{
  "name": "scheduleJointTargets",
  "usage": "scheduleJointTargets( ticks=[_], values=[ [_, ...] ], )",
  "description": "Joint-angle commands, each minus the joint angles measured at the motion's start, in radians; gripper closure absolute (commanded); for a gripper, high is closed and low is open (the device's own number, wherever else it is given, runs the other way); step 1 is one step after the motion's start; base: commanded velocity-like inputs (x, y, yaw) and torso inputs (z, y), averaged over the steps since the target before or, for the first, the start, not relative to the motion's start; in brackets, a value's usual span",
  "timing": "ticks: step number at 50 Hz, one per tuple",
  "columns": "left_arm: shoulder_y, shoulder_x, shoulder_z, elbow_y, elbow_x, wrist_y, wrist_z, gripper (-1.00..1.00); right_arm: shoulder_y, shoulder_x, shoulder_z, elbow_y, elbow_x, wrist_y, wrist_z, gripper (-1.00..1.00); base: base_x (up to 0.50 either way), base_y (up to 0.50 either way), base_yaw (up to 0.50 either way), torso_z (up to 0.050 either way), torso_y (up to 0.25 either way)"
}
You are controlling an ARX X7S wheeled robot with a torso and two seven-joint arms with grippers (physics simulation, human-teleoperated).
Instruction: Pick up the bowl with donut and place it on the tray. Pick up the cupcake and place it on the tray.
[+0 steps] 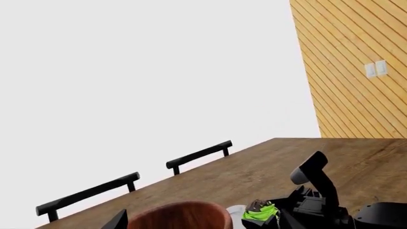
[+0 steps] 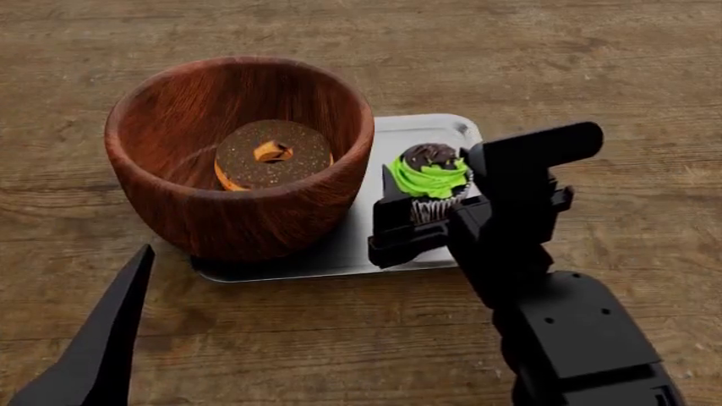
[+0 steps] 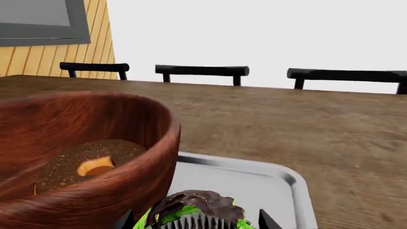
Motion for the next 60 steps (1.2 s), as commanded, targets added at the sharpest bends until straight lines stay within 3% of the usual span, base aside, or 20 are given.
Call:
scheduleJointTargets(
  ticks=[1,32,33,50,60],
  values=[
    [0.014,-0.009,-0.003,-0.007,0.007,0.005,0.01,-1.0,0.02,-0.03,-0.01,0.08,-0.049,-0.059,-0.036,1.0,0.0,0.0,0.0,0.0,0.0],
    [0.03,-0.029,-0.015,-0.008,0.012,0.005,0.022,-1.0,0.017,-0.03,-0.022,0.12,-0.057,-0.073,-0.033,1.0,0.0,0.0,0.0,0.0,0.001],
    [0.031,-0.029,-0.016,-0.008,0.013,0.005,0.021,-1.0,0.017,-0.03,-0.021,0.12,-0.057,-0.073,-0.032,-1.0,0.0,0.0,0.0,0.0,0.0],
    [0.044,-0.045,-0.021,-0.008,0.022,0.009,0.029,-1.0,0.002,-0.009,-0.023,0.06,-0.046,-0.049,-0.019,-1.0,0.0,0.0,0.0,0.0,0.0],
    [0.066,-0.04,-0.027,-0.018,0.034,0.018,0.03,-1.0,-0.058,0.062,0.015,-0.154,0.018,0.031,0.025,-1.0,0.0,0.0,0.0,0.0,0.0]
  ],
)
